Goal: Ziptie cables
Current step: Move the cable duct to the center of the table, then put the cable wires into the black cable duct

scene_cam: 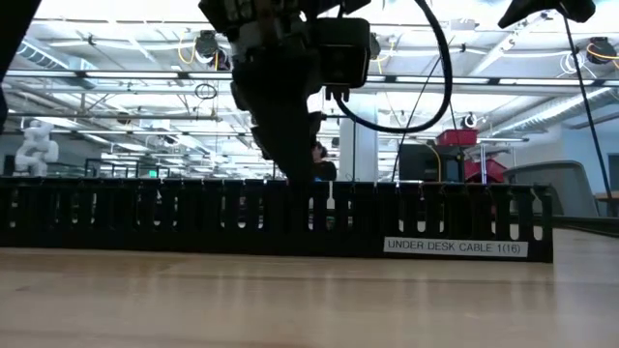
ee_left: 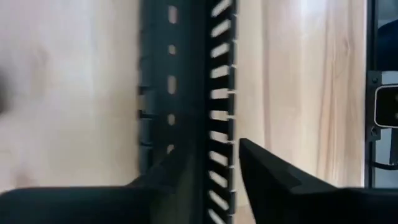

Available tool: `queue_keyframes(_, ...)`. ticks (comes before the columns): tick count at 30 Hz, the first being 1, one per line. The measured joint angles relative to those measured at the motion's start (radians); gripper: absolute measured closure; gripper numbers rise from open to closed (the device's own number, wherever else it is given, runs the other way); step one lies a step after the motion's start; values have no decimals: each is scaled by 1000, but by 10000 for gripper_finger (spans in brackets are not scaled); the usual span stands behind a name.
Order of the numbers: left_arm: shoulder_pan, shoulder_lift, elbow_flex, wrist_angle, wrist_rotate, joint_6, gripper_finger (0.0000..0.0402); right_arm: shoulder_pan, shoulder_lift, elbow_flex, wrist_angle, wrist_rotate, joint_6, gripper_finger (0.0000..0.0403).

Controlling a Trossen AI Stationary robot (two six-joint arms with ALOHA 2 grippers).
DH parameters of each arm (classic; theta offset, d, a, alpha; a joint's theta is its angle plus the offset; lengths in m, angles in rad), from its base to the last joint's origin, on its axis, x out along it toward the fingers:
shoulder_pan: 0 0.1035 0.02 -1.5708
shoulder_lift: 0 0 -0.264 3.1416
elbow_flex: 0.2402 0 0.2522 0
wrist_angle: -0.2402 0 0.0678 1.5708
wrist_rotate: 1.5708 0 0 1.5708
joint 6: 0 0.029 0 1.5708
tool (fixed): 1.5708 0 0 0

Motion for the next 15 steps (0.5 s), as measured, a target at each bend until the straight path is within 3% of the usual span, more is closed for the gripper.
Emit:
queue_keyframes(3, 40, -23, 38, -45, -16, 5, 251, 0, 0, 0, 15, 0, -6, 403)
queue_keyframes(8, 126, -96, 132, -20, -186, 0, 237, 0, -1, 0, 34, 0, -30, 403)
queue_keyframes(15, 183, -17, 130, -74, -194, -29, 237, 0, -1, 0, 33, 0, -54, 403)
